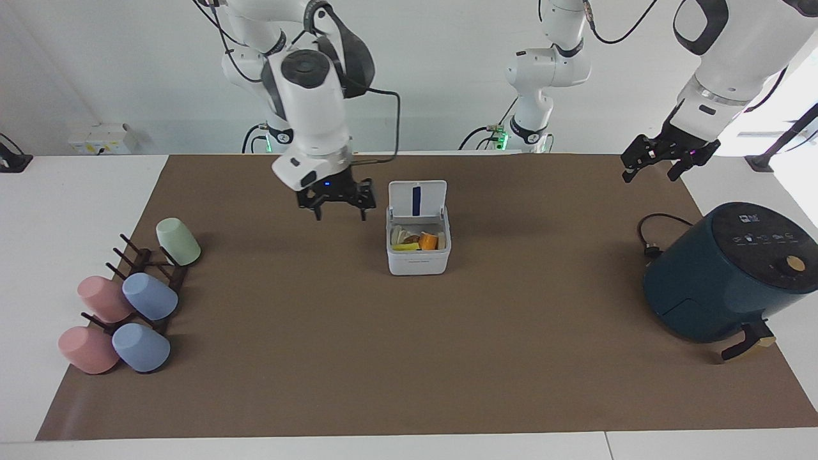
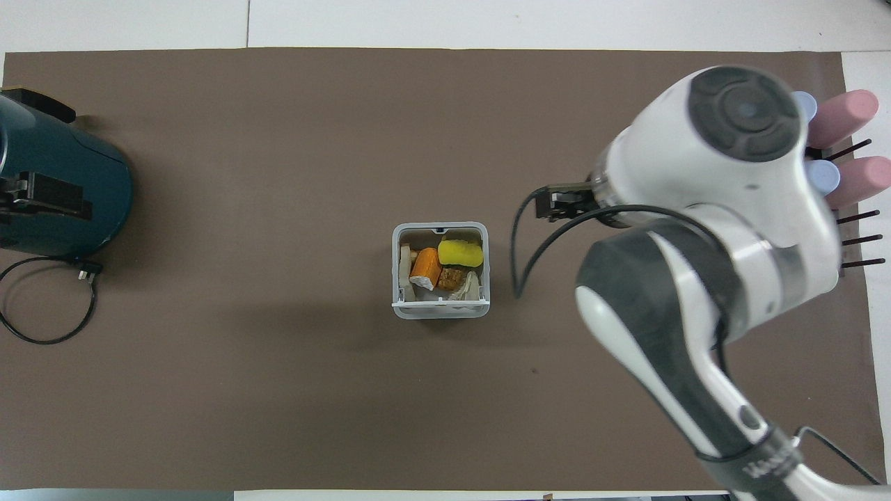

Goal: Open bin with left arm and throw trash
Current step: 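Release the yellow clip into the bin and withdraw the right gripper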

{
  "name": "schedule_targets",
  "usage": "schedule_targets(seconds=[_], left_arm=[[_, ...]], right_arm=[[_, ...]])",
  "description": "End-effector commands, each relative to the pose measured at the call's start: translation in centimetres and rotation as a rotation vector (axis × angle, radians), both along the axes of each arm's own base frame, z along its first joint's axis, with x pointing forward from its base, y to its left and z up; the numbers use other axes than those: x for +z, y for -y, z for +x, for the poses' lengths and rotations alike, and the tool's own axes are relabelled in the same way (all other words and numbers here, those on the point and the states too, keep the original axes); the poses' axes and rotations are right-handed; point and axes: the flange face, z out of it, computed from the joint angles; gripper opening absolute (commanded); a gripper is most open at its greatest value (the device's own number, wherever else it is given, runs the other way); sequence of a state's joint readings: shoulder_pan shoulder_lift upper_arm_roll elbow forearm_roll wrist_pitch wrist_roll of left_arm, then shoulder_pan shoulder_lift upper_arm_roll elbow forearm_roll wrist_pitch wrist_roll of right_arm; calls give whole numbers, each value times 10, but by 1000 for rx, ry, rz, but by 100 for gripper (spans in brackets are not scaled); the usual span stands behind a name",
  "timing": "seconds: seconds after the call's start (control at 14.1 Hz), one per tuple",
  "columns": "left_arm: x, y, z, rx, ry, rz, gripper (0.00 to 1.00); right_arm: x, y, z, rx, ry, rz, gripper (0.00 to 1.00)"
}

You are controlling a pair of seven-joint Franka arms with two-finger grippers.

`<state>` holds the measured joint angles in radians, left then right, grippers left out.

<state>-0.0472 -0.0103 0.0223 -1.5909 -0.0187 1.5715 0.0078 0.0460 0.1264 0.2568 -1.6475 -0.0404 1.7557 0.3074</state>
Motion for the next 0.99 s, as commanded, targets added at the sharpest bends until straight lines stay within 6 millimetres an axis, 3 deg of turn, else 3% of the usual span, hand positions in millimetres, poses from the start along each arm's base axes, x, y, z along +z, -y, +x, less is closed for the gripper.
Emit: schedule_targets(seconds=[0.0, 0.14, 0.21, 0.35, 0.57, 0.92], left_arm=[[4, 0, -5, -9, 16, 15, 100], [2, 1, -7, -20, 5, 15, 100], [3, 2, -7, -18, 11, 15, 100], [2, 0, -6, -13, 11, 15, 100], [3, 0, -7, -17, 13, 15, 100], [2, -1, -7, -17, 10, 15, 100]], right_arm=[[35, 59, -2, 37, -45, -35, 100], [57, 93, -11, -10, -34, -37, 100], [57, 112, -14, -42, -67, -26, 100], [54, 128, -20, -69, -97, -15, 100], [45, 141, -21, -67, -91, -11, 100], [48, 159, -16, -100, -78, 8, 100]])
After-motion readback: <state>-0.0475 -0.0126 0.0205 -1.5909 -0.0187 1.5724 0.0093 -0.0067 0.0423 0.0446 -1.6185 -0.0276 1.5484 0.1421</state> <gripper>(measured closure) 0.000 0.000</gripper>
